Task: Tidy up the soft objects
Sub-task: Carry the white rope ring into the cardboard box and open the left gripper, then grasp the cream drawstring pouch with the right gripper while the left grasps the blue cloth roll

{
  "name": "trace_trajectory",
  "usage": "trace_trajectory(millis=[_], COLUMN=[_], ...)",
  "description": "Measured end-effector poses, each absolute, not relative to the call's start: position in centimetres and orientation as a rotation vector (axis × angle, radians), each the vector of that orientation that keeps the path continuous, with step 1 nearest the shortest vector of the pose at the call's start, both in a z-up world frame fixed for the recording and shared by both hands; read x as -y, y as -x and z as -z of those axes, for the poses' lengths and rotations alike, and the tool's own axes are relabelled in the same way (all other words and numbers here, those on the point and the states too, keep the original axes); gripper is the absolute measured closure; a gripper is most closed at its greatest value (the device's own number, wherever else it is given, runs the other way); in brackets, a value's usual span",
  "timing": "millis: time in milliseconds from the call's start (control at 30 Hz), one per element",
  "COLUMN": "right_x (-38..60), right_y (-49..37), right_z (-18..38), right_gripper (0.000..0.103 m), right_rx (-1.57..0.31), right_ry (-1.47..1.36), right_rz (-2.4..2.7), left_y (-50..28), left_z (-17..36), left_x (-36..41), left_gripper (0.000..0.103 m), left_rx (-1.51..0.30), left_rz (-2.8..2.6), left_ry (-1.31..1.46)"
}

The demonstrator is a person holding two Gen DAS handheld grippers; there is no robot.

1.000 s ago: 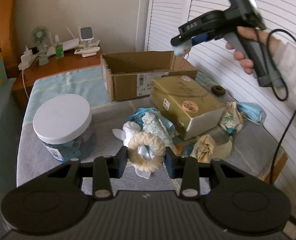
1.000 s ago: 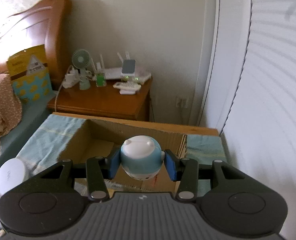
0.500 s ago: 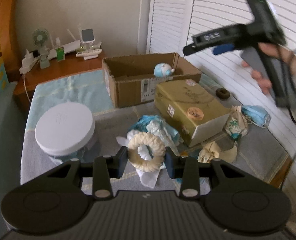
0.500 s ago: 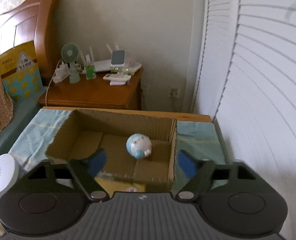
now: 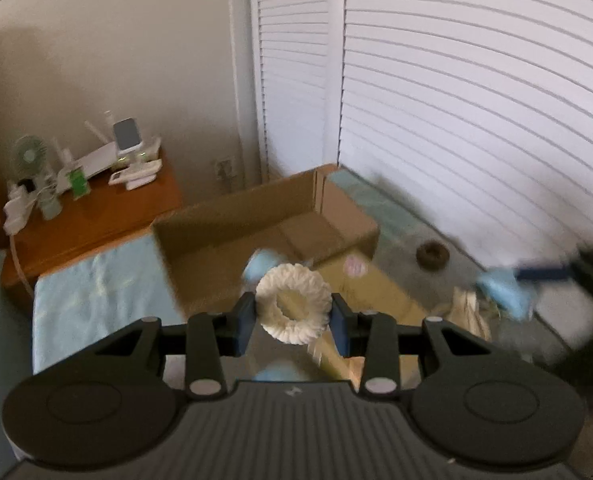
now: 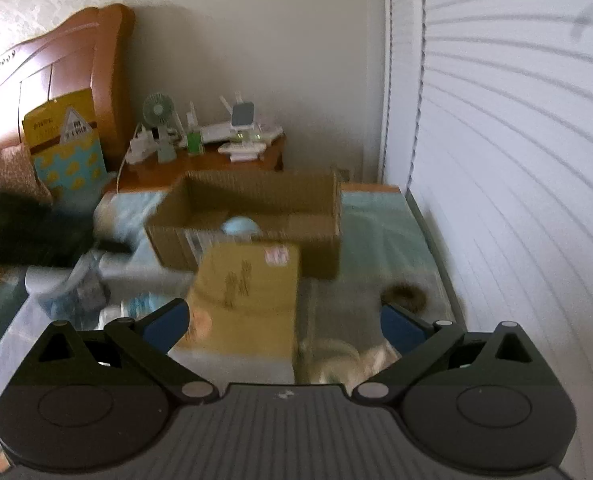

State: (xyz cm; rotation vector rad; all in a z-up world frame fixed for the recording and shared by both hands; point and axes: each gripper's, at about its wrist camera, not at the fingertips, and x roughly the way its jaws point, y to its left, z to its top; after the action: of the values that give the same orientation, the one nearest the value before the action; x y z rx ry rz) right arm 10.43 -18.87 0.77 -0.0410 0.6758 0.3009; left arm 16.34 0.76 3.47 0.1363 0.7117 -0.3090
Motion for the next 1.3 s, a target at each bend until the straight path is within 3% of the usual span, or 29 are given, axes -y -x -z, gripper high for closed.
trace_trajectory(millis=[467,500,600,1000,1300], right_x=[20.7,20.8,21.1,21.9,22.5], right_y=[-8.9,-9.0,-9.2,-9.0,-8.0], right_z=[-0.1,0.0,0.3,0.4,1.6], right_gripper=[0.0,0.0,0.0,0.0,0.0], right_rx=[-0.67,-0.674,-0.683,-0.687,-0.721], right_ry=[0.047,0.041,0.031,0.004,0.019], right_rz=[-0.285,-0.286,-0.286,-0.271,-0.235], left_y=[-28.1,-28.4,-29.2,-24.5,-17.3], left_z=[-2.6,-2.5,-2.1,-3.3,-3.3], left_x=[5.6,5.8,6.1,4.0,2.2], left_gripper=[0.063,0.058,0.023,0.006,0.004], left_rx=[-0.76,-0.758,-0.785,-0.743,-0.712], left_rz=[0.296,0.297,0.293,0.251,0.26], left_ry=[-0.134,-0.128,-0.107,-0.112,-0.12])
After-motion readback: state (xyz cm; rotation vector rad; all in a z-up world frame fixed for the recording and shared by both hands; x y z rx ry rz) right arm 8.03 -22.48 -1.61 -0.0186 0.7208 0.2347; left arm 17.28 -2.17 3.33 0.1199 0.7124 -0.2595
